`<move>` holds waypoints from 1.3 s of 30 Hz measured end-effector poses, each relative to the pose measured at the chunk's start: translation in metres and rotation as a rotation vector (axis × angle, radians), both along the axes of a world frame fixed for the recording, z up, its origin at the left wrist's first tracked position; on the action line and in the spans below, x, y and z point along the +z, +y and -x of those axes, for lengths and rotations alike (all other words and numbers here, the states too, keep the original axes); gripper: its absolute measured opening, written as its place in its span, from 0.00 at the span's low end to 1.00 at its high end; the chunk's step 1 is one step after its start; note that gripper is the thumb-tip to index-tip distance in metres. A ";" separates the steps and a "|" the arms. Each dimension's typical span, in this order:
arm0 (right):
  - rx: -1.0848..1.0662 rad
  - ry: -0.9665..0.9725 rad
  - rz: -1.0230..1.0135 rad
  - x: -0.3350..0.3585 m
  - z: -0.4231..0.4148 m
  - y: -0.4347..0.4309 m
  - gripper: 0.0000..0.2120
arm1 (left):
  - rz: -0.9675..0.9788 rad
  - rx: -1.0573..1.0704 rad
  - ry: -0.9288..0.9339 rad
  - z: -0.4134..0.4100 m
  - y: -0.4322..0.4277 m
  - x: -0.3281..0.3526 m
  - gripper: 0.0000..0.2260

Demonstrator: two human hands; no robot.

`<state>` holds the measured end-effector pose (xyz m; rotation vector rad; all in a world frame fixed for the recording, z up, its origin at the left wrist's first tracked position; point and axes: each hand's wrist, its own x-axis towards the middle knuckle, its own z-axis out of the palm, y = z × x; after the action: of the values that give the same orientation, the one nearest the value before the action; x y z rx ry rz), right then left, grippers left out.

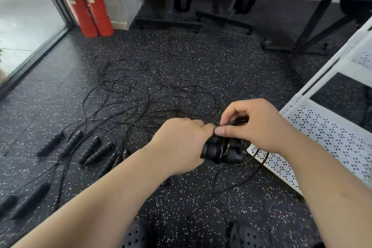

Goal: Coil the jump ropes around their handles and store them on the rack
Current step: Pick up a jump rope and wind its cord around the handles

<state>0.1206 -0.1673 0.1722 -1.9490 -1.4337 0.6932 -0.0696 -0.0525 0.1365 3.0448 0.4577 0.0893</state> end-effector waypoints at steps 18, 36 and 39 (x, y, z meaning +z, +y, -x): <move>-0.372 0.283 0.158 -0.050 0.059 0.021 0.21 | 0.407 0.440 -0.310 0.001 0.008 0.007 0.13; 0.083 -0.318 0.268 -0.003 0.064 -0.007 0.13 | 0.043 0.547 0.187 0.002 0.022 -0.020 0.18; 0.081 -0.302 0.168 0.001 0.052 -0.006 0.12 | 0.041 0.476 0.229 -0.004 0.017 -0.022 0.20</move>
<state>0.0684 -0.1737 0.1730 -2.2094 -1.6896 0.5894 -0.0660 -0.0360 0.1150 2.8474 1.1736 -0.2458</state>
